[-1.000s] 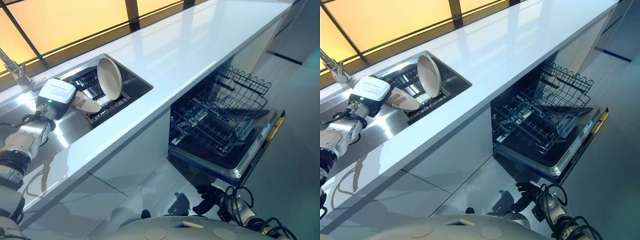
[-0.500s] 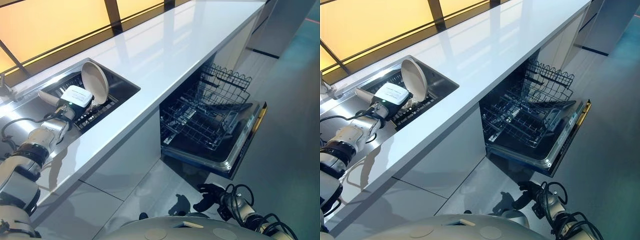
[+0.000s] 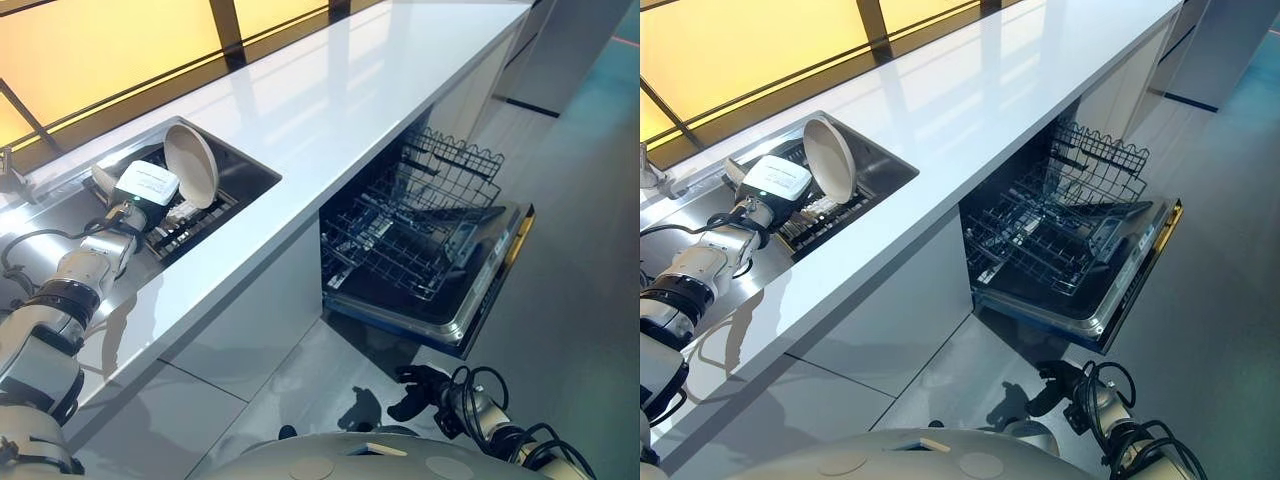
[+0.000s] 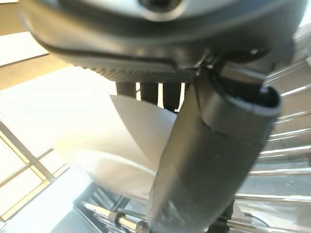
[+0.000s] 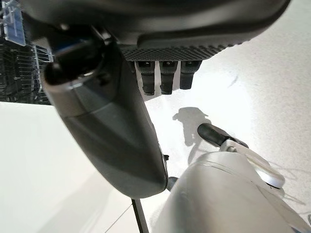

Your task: Pick up plates and place into dishwasher.

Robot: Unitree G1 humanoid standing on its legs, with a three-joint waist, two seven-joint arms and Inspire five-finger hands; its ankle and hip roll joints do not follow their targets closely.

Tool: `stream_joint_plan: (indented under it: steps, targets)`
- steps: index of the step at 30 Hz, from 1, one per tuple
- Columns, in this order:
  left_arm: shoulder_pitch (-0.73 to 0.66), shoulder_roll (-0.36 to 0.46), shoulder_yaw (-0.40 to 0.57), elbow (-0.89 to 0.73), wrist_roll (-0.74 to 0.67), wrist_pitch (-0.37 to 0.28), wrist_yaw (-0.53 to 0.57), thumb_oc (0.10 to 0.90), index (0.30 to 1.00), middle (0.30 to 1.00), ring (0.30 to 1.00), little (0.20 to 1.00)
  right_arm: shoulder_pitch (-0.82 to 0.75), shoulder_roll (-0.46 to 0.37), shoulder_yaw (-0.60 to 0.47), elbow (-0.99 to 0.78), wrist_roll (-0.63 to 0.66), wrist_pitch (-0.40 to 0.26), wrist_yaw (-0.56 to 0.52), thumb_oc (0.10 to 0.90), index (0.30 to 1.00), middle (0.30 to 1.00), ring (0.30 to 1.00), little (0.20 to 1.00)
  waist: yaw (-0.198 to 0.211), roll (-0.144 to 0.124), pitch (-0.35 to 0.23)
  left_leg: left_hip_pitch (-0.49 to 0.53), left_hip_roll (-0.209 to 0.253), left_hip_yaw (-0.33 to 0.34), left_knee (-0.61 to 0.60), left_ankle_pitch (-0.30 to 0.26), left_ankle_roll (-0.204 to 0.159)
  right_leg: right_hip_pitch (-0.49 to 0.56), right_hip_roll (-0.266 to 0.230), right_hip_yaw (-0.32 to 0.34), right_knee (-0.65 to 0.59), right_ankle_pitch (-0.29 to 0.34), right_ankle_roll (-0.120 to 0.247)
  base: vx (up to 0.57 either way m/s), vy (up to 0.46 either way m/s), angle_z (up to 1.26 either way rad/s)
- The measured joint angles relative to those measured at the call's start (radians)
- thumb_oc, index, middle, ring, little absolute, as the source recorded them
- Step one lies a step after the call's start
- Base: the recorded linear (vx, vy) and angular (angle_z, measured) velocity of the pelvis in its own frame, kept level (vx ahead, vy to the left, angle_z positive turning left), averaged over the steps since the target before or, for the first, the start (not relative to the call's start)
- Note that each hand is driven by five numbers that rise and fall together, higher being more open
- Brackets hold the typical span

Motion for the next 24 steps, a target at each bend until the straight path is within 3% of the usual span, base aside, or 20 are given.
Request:
stream_joint_plan:
  steps: [2, 6, 13, 18, 24]
  targets:
    - [0.000, 0.001, 0.000, -0.002, 0.000, 0.016, -0.004, 0.100, 0.300, 0.300, 0.300, 0.200, 0.000, -0.001, 0.004, -0.034, 0.041, 0.008, -0.008, 0.800, 0.900, 0.900, 0.900, 0.900, 0.002, 0.000, 0.000, 0.000, 0.000, -0.001, 0.000, 0.000, 0.000, 0.002, 0.000, -0.001, 0.000, 0.000, 0.000, -0.06, 0.009, 0.02]
    - [0.000, 0.045, 0.001, -0.075, -0.026, 0.017, -0.039, 0.100, 0.300, 0.300, 0.300, 0.200, 0.030, -0.005, -0.003, -0.061, 0.050, -0.107, -0.025, 0.800, 0.900, 0.900, 0.900, 0.900, 0.008, 0.001, 0.000, -0.009, 0.000, -0.001, 0.000, 0.001, 0.001, -0.009, 0.000, -0.002, 0.001, 0.000, 0.000, -0.08, 0.019, 0.00]
    - [0.000, 0.197, 0.063, -0.143, -0.123, 0.001, -0.026, 0.100, 0.300, 0.300, 0.300, 0.200, 0.129, -0.050, -0.002, -0.442, 0.069, -0.262, -0.024, 0.800, 0.900, 0.900, 0.900, 0.900, -0.013, 0.004, 0.002, -0.013, 0.000, 0.000, 0.000, 0.000, 0.001, -0.010, -0.001, -0.004, 0.000, 0.000, 0.000, -0.03, 0.005, -0.01]
    - [0.017, 0.232, 0.117, -0.186, -0.206, -0.017, 0.055, 0.100, 0.300, 0.300, 0.300, 0.200, 0.115, -0.101, -0.007, -0.624, 0.180, -0.301, -0.029, 0.800, 0.900, 0.900, 0.900, 0.900, 0.007, 0.005, 0.002, -0.013, 0.000, -0.003, 0.000, 0.001, 0.001, -0.009, -0.001, -0.006, -0.001, 0.000, 0.000, 0.00, 0.000, 0.00]
    - [0.137, 0.246, 0.298, -0.309, -0.293, -0.048, 0.184, 0.100, 0.300, 0.300, 0.300, 0.200, 0.104, -0.103, -0.029, -0.762, 0.235, -0.302, -0.053, 0.800, 0.900, 0.900, 0.900, 0.900, 0.035, 0.012, 0.007, -0.017, -0.001, -0.009, 0.000, 0.001, 0.000, -0.009, -0.002, -0.011, -0.004, 0.000, 0.000, 0.00, 0.005, 0.02]
